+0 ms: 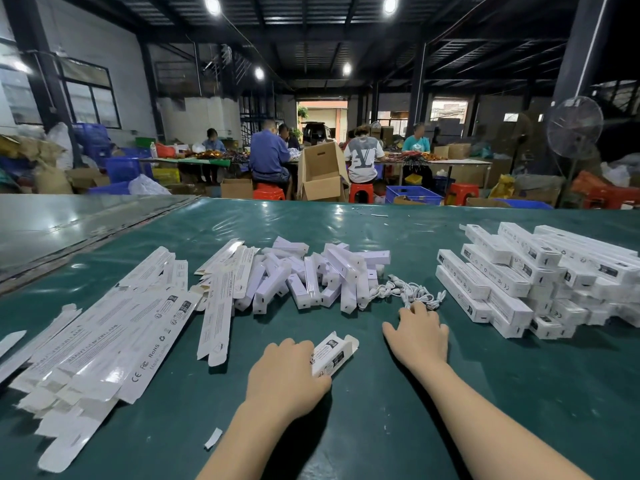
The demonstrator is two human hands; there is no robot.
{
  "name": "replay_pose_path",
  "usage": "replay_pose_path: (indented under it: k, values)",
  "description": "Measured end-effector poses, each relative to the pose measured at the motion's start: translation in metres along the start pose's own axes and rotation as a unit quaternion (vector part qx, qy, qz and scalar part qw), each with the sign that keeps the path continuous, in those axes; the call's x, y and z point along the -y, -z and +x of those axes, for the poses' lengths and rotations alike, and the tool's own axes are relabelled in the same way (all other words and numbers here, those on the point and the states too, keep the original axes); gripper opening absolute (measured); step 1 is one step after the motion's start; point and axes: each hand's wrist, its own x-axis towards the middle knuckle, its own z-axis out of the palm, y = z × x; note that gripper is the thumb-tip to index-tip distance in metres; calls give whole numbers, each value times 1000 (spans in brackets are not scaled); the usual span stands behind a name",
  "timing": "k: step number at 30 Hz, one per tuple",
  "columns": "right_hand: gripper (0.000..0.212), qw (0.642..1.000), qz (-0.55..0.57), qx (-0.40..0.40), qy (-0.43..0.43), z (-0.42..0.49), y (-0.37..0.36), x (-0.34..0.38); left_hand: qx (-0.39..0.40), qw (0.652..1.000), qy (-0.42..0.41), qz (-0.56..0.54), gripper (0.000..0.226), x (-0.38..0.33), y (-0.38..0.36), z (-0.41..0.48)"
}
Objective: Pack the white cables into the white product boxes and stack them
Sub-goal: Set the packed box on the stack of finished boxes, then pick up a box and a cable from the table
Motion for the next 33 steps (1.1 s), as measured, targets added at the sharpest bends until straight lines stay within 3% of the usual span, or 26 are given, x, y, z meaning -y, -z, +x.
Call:
replay_pose_path:
  k: [4,7,11,14,16,18,26,29,32,33]
  values:
    - [24,994,104,-37,10,-10,5,-1,-1,1000,-1,-4,24,1,-1,1]
    - [25,986,152,-25,64,-22,6,-1,-4,1000,-3,-10,26,1,-2,1]
    - [39,984,126,11,129,-32,3,1,-12,1000,-5,-13,25,-1,-1,2]
    - [29,990,95,-2,106,-38,0,4,-25,998,-19,-46,23,-1,0,0]
    - [23,990,97,-5,106,-41,-1,4,-46,995,-37,-81,44,-1,1,-1]
    - [22,987,107,-3,121,-44,-1,3,-70,991,-56,-96,51,0,1,-1]
    - [12,954,277,35,111,-48,7,-6,-74,989,-67,-113,53,3,1,2]
    - [22,955,263,52,129,-49,9,-6,-68,988,-72,-116,65,7,0,3]
    - [3,958,235,50,157,-49,12,-6,-66,990,-82,-91,66,6,-4,2]
    - [6,957,236,47,163,-50,12,-6,-69,991,-83,-79,64,6,-6,2]
